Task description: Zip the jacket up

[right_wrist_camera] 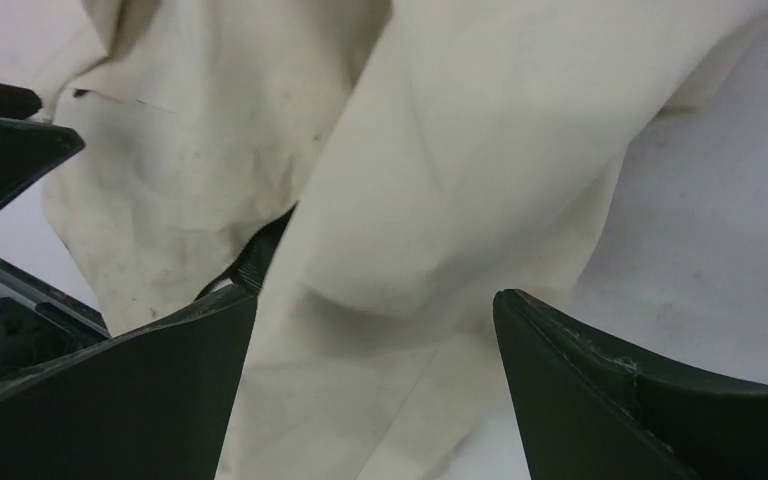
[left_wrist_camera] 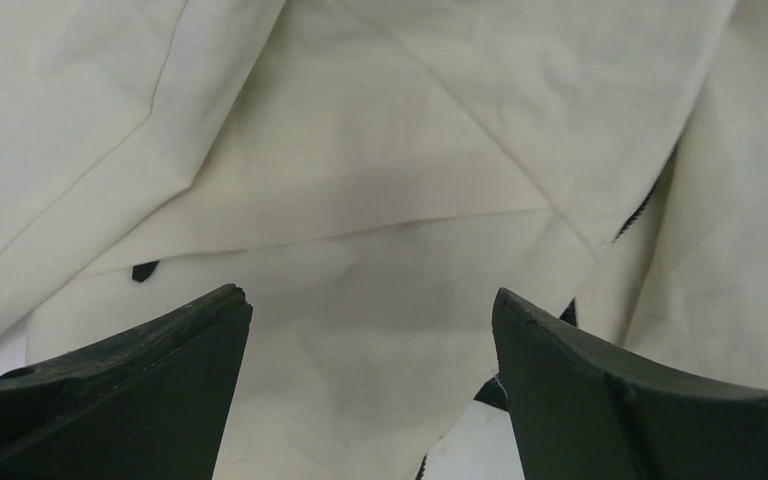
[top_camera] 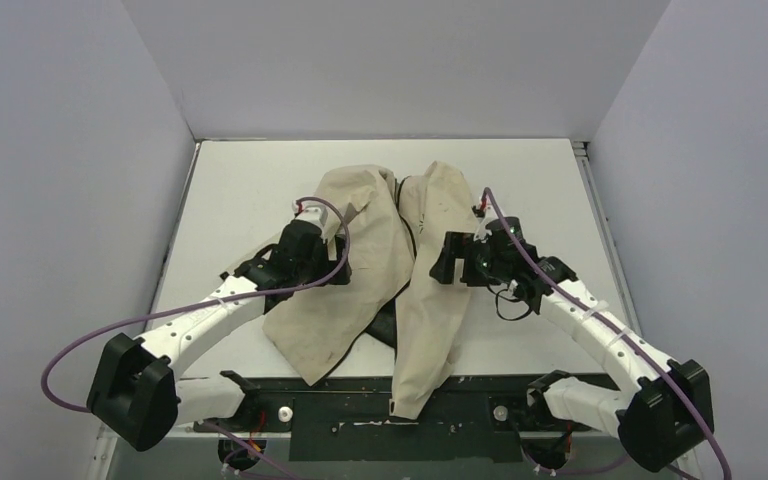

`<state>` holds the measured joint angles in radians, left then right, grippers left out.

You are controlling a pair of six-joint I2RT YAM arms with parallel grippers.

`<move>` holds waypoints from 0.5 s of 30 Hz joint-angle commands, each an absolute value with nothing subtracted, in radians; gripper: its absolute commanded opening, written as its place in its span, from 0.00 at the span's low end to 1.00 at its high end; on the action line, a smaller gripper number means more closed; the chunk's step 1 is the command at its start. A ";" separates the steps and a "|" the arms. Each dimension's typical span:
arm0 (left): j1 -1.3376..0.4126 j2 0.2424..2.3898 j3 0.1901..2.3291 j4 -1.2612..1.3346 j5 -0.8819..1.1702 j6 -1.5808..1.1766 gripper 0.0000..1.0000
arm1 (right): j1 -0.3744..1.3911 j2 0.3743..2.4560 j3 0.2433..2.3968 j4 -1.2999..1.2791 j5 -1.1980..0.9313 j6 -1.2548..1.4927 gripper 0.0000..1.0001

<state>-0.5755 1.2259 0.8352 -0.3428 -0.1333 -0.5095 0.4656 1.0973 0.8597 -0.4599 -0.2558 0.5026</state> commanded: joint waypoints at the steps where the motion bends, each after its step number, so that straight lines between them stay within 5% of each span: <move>1: -0.576 1.206 0.795 -0.303 -0.167 -0.501 0.88 | 0.462 1.134 0.772 -0.291 -0.297 0.611 0.92; 4: -0.576 1.245 0.811 -0.302 -0.172 -0.492 0.88 | 0.460 1.222 0.775 -0.256 -0.224 0.594 0.86; 9: -0.578 1.259 0.853 -0.313 -0.171 -0.490 0.88 | 0.445 1.252 0.876 -0.304 -0.071 0.529 0.31; 15: -0.575 1.246 0.868 -0.338 -0.182 -0.490 0.88 | 0.321 1.251 1.181 -0.540 -0.057 0.340 0.05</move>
<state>-0.5762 1.2610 0.8146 -0.3489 -0.1612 -0.5072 0.4084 1.2751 0.9581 -0.4572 -0.1184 0.4904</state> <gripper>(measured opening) 0.882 0.094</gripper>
